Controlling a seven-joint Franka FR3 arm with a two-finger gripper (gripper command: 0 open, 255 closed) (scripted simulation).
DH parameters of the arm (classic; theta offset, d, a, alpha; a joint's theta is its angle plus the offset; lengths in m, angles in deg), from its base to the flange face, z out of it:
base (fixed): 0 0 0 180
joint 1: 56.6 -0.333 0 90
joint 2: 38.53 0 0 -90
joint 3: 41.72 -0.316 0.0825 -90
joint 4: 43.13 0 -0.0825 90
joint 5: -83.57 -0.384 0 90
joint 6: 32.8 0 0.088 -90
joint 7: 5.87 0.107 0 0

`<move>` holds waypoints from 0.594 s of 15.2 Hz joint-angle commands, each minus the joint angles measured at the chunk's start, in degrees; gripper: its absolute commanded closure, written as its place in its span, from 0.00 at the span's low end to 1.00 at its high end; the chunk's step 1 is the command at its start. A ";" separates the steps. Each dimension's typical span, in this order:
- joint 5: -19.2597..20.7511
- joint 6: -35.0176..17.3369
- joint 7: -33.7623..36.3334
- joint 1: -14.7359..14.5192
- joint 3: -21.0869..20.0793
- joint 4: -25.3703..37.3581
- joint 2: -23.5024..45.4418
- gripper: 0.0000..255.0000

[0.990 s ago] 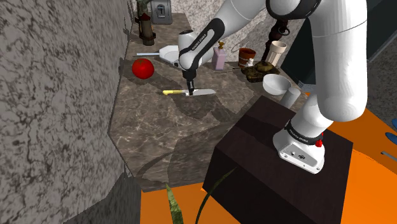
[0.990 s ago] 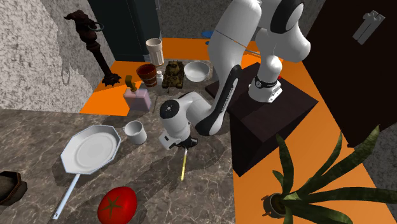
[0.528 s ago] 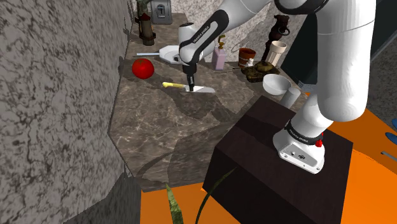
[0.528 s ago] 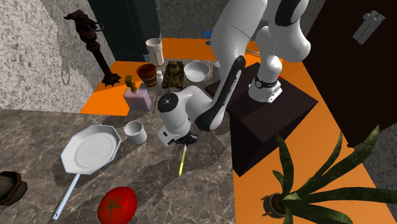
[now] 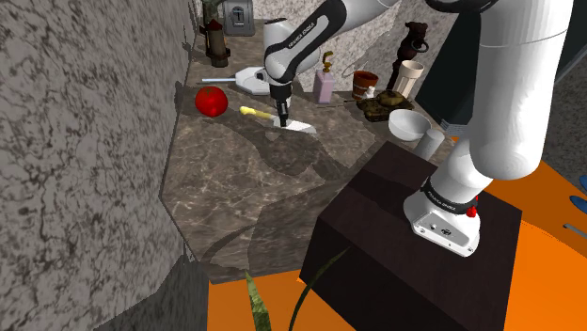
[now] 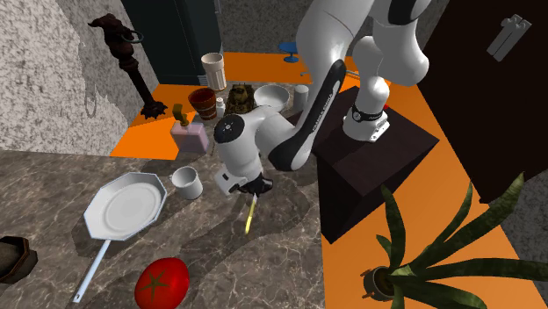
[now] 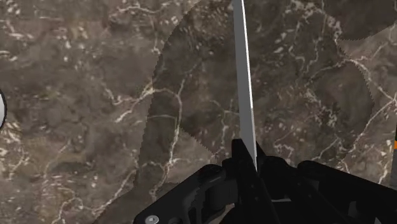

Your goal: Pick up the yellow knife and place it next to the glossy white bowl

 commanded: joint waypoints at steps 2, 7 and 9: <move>0.14 1.84 0.02 -0.02 0.10 0.04 -1.78 1.00; 0.36 4.86 0.15 -0.11 0.22 0.49 -4.35 1.00; 0.44 6.10 0.19 -0.14 0.26 0.76 -5.33 1.00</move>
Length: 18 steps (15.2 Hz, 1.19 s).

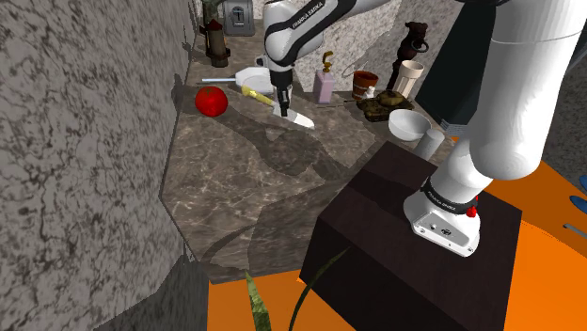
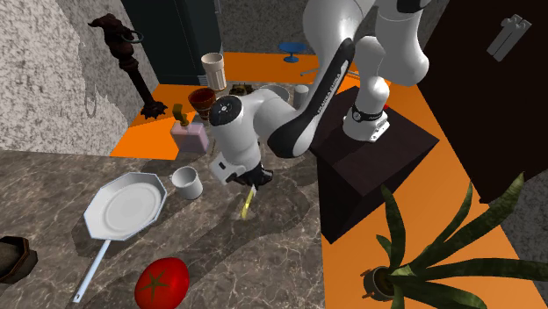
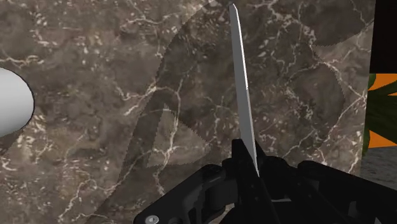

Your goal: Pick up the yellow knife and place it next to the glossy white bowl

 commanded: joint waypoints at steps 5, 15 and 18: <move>0.26 2.57 -1.03 0.68 0.51 -0.31 -2.86 1.00; 1.27 -0.31 -12.97 8.35 5.38 -7.85 -7.71 1.00; 1.56 -0.82 -16.77 10.73 6.99 -8.82 -8.28 1.00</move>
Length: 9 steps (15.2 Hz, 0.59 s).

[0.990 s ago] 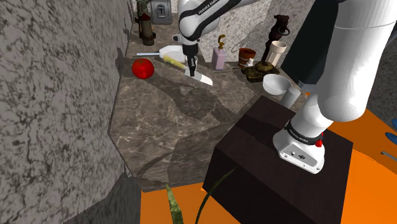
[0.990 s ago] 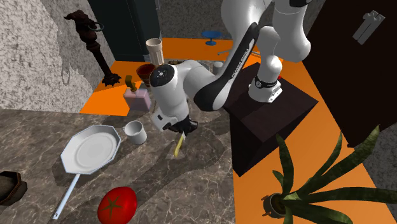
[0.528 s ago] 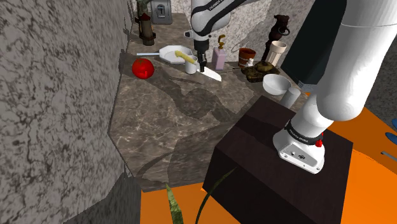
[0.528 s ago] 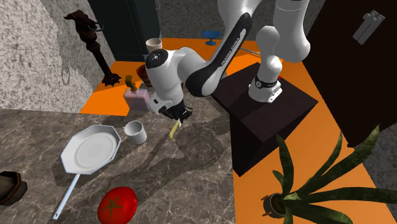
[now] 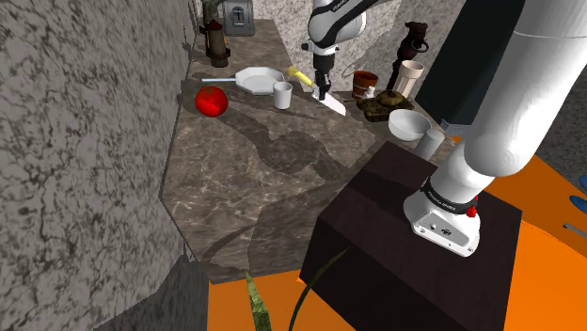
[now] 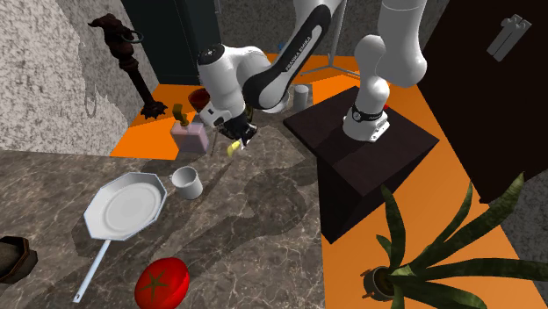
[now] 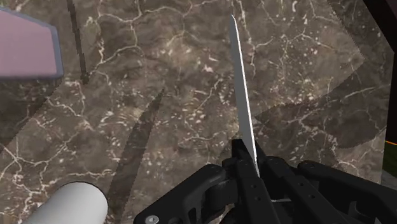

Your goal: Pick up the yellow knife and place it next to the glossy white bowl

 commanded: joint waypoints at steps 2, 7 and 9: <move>0.18 -0.27 -3.85 2.37 1.53 -0.17 -0.02 1.00; 0.31 -0.64 -10.47 6.52 4.15 0.19 0.45 1.00; 0.23 -0.66 -13.17 8.21 5.16 0.79 0.97 1.00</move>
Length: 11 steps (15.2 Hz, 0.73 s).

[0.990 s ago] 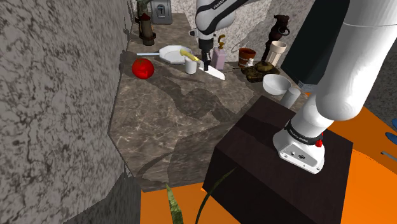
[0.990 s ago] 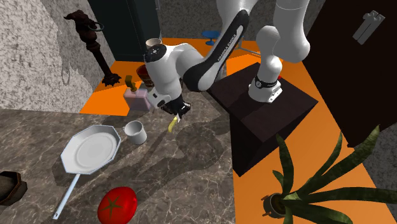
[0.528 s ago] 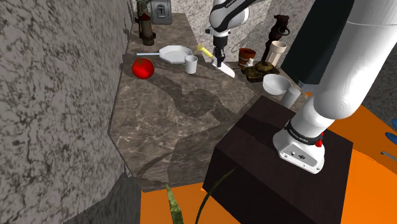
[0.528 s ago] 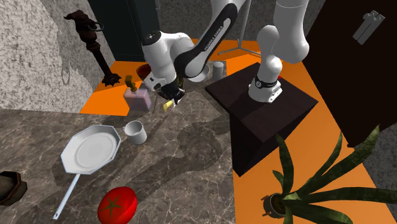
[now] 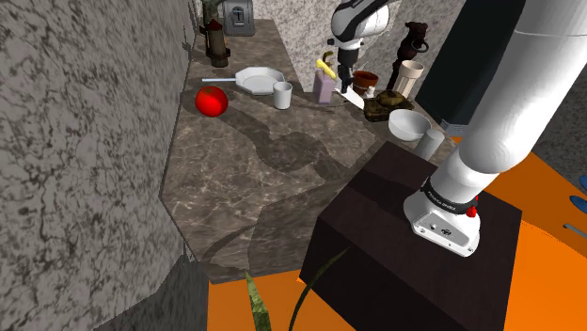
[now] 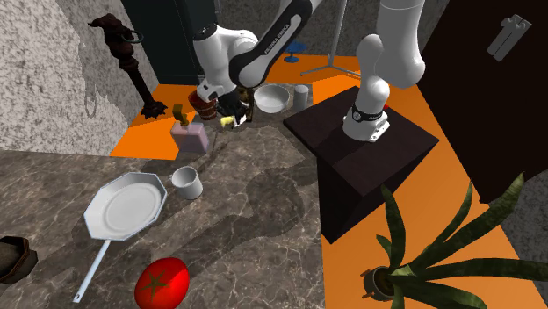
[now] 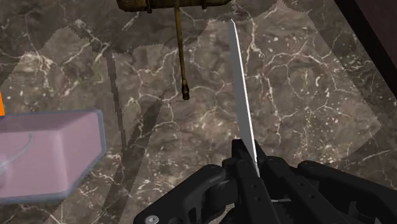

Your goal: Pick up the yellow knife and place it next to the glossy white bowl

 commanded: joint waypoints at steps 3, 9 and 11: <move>-0.61 -1.48 -3.64 2.27 1.02 0.92 2.30 1.00; -1.63 -5.40 -4.09 2.66 0.56 0.18 5.57 1.00; -1.99 -6.67 -4.26 2.80 0.38 0.03 6.73 1.00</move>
